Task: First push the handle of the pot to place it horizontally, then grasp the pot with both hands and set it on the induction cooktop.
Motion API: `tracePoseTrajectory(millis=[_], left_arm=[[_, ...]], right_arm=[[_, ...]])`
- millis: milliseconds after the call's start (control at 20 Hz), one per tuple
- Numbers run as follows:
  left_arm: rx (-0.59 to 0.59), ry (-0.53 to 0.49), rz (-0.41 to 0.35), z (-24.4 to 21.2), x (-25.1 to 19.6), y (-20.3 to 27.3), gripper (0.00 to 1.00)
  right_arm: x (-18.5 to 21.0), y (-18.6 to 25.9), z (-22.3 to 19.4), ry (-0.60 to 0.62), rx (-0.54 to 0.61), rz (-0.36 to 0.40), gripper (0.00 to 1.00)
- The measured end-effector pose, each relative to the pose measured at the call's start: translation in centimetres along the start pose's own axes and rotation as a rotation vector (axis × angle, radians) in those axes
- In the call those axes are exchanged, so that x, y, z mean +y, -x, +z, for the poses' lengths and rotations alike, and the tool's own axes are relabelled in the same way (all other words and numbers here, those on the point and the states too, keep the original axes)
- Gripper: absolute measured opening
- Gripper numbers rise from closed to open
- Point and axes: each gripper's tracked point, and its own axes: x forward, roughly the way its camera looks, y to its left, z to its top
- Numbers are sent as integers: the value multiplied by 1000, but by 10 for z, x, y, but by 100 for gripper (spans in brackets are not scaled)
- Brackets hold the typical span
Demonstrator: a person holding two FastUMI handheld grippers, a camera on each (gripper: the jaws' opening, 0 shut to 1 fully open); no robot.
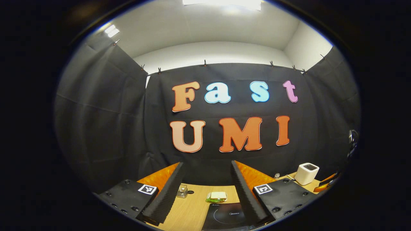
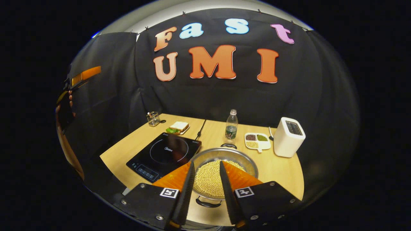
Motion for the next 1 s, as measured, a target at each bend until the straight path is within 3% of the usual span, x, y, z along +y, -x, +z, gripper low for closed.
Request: tracePoseTrajectory(millis=[200,500,750,1000], left_arm=[[5,-10,-3,-3,-5,3,94],[-10,-8,-2,-1,-5,7,94],[3,-8,14,-8,3,6,94],[26,6,10,-19,5,5,94]], right_arm=[[18,-15,-31,-39,103,79,21],[42,-28,-77,-30,233,172,1],[68,-35,-114,-52,352,262,0],[67,-52,-141,-93,448,265,0]])
